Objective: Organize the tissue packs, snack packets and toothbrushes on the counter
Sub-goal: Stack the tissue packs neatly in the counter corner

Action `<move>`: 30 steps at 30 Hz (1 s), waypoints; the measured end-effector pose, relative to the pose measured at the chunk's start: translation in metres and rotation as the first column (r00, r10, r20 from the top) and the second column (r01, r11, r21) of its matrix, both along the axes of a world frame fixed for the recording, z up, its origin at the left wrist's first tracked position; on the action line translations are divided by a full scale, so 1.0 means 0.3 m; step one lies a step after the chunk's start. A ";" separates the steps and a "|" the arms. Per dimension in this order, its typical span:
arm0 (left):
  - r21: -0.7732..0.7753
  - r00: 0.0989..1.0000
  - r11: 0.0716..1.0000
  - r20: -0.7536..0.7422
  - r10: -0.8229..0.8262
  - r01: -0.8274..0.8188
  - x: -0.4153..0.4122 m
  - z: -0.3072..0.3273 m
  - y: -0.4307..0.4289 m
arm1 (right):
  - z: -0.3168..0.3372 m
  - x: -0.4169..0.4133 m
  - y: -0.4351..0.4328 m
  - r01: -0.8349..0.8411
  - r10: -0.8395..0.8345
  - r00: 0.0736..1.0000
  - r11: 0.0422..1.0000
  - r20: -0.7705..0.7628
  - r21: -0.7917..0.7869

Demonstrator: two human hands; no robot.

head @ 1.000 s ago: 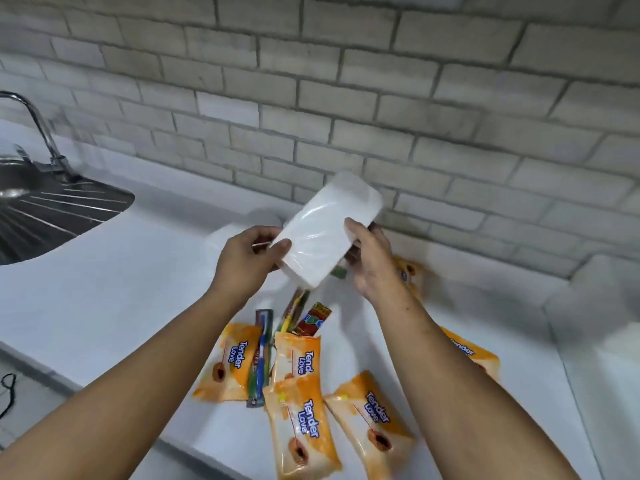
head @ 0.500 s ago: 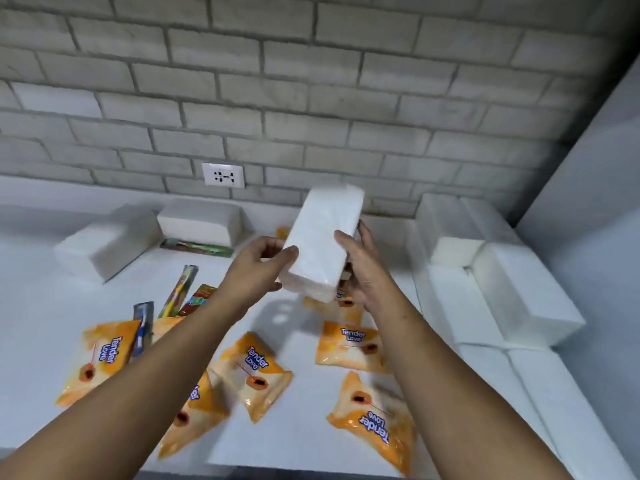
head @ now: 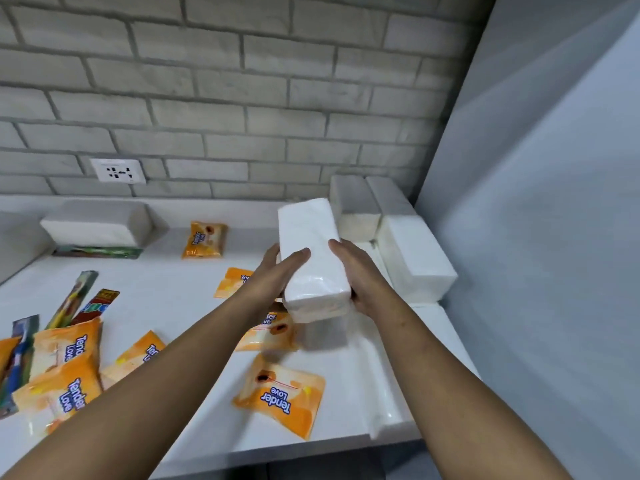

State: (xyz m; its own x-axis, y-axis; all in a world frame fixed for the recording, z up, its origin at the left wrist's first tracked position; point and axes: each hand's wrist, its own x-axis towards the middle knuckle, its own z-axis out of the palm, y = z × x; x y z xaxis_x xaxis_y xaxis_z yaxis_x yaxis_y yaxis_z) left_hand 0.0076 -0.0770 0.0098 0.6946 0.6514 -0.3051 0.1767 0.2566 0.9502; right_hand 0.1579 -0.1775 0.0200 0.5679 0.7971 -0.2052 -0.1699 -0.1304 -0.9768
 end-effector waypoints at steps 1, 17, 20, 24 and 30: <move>-0.011 1.000 1.000 0.001 0.003 -0.003 0.037 -0.007 -0.012 | 0.000 0.027 -0.016 0.015 -0.013 0.998 1.000 0.060 -0.027; 0.016 0.995 0.999 -0.092 -0.027 0.028 0.418 -0.071 -0.055 | -0.022 0.557 -0.204 0.552 -0.133 0.493 0.812 0.860 -0.191; 0.059 0.994 0.998 -0.109 -0.026 0.033 0.471 -0.088 -0.051 | -0.072 0.604 -0.225 0.460 0.116 0.625 0.744 0.772 -0.485; 0.162 0.981 0.985 -0.194 -0.019 0.051 0.516 -0.116 -0.054 | -0.134 0.617 -0.236 0.365 0.114 0.695 0.795 0.710 -0.485; 0.154 0.977 0.988 -0.212 0.007 0.026 0.556 -0.131 -0.064 | -0.143 0.621 -0.237 0.367 0.121 0.671 0.804 0.732 -0.469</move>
